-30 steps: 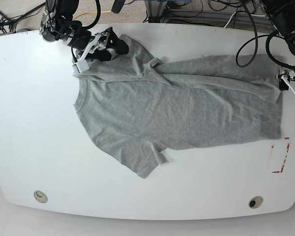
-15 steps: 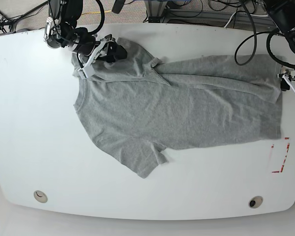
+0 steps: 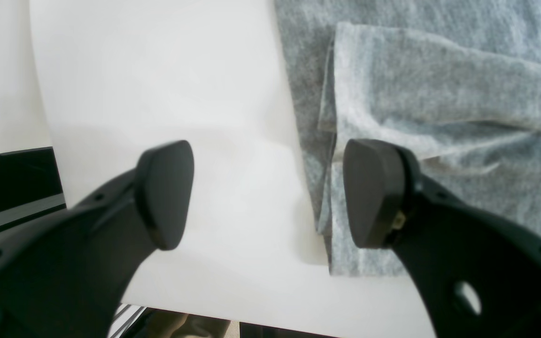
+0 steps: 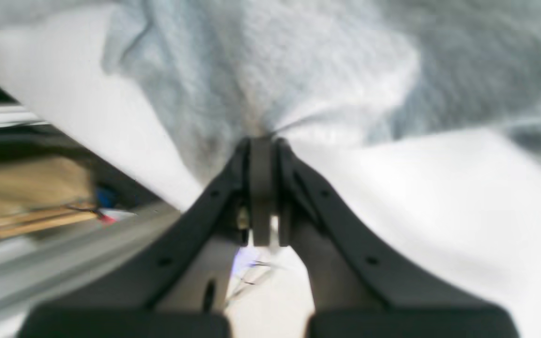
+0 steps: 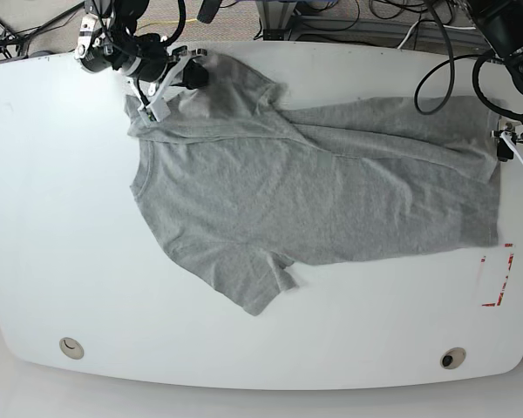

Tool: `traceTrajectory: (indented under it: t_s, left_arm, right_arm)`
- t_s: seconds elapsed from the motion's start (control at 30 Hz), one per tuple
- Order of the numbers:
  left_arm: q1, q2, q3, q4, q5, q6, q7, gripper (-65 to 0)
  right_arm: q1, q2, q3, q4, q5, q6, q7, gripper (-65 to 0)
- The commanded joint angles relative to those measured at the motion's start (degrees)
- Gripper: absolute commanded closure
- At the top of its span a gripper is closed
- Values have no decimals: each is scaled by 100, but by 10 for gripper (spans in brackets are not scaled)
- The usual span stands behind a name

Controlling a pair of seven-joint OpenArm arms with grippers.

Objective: Fold the T-shirt properly
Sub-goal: 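Move the right gripper along the shirt edge and grasp the collar area, then pull the grasped collar edge with the right gripper, flipping the shirt front up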

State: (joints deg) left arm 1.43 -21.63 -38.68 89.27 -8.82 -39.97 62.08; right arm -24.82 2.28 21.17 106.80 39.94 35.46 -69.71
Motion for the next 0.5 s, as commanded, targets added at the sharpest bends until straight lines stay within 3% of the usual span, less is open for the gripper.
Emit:
traceTrajectory:
  t_s: [0.0, 0.1, 0.33, 0.47]
  left_arm:
    - [-60, -127, -31, 88, -28, -3, -59, -465]
    - [-60, -127, -14, 97, -28, -3, -59, -465]
    - [-51, -127, -14, 88, -19, -3, -59, -465]
    - [37, -127, -14, 106, -10, -3, -59, -465]
  right_arm:
    - [-116, 22, 15, 682, 203, 71, 83, 0]
    - [-134, 31, 15, 928, 256, 71, 48, 0]
    - [306, 383, 59, 920, 1258, 71, 48, 0]
    - [719, 514, 68, 884, 1223, 71, 48, 0]
